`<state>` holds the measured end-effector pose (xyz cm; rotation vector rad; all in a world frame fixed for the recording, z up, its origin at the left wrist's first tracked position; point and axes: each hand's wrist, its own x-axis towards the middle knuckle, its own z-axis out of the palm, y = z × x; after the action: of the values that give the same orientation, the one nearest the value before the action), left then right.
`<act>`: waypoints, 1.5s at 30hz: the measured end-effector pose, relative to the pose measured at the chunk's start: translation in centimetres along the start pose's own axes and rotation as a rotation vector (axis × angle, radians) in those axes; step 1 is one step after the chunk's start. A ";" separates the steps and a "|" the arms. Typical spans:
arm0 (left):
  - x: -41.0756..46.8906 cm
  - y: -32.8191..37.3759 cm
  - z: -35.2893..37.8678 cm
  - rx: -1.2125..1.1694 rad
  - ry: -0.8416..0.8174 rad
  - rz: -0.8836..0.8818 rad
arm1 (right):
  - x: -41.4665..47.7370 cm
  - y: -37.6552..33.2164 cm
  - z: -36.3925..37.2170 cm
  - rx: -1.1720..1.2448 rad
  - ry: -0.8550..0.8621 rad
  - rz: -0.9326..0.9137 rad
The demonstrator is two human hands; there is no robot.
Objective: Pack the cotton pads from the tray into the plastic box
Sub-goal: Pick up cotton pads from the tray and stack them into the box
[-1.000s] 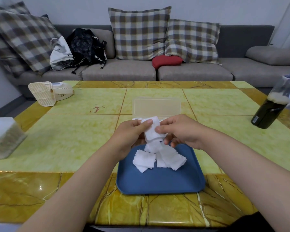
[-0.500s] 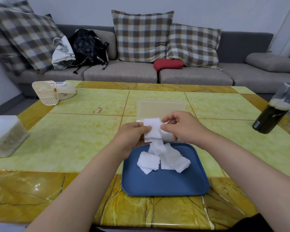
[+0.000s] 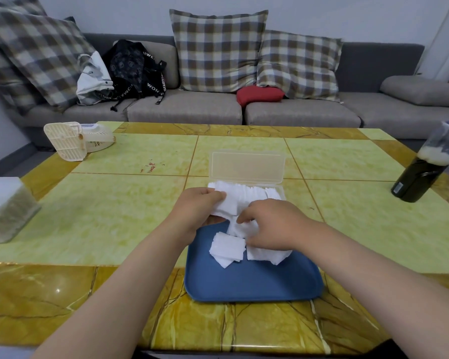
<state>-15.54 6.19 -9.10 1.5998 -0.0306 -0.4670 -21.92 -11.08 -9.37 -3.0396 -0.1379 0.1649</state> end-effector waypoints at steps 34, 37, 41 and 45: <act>-1.7 0.6 1.7 -0.096 -0.276 -0.082 | -0.9 0.8 -3.6 0.328 0.459 -0.023; -1.6 0.6 1.5 -0.133 -0.245 -0.128 | -1.1 0.5 -3.8 0.246 0.454 -0.130; -1.6 1.0 1.1 -0.241 -0.323 -0.117 | -1.3 0.6 -3.8 0.217 0.372 -0.156; -1.5 1.1 0.7 -0.163 -0.407 -0.071 | -1.1 1.1 -3.7 0.264 0.363 -0.115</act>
<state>-16.87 5.92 -7.65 1.3290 -0.2391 -0.8243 -22.53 -12.59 -5.71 -2.7316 -0.2399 -0.3467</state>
